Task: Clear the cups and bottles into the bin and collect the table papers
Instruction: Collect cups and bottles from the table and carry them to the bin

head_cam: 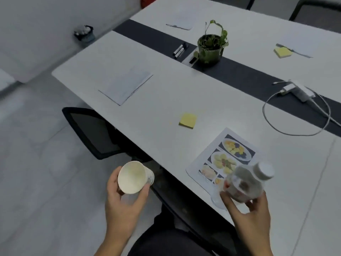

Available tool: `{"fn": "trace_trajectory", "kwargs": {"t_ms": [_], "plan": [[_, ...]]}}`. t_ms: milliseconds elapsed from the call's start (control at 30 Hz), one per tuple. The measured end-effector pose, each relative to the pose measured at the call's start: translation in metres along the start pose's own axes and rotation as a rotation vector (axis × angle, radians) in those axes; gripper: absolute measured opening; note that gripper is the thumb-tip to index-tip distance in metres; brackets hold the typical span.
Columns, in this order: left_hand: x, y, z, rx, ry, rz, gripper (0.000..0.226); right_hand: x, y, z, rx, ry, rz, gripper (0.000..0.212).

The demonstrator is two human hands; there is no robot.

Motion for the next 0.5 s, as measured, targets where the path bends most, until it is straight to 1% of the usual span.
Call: {"fn": "trace_trajectory", "kwargs": {"t_ms": [133,300,400,500], "plan": [[0.032,-0.023,0.058,-0.049,0.152,0.016,0.078,0.021,-0.004,-0.044,0.004,-0.212,0.029,0.067],[0.047,-0.046,0.140,0.002,0.334,0.017,0.073,0.067,-0.019,-0.115,0.012,-0.443,0.135,0.064],[0.052,-0.074,0.192,0.005,0.398,0.033,0.078,0.104,-0.023,-0.159,0.069,-0.542,0.234,0.060],[0.053,-0.115,0.251,0.040,0.440,0.055,0.086,0.148,-0.021,-0.213,0.101,-0.579,0.309,0.059]]}}
Point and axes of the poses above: each hand's wrist, its own x-axis away from the middle knuckle, its own z-axis out of the back of the hand, y = z × x, the point moved 4 cm from there along -x, towards the middle knuckle, and after that the axes turned 6 degrees about -x, right-handed, at the moved point
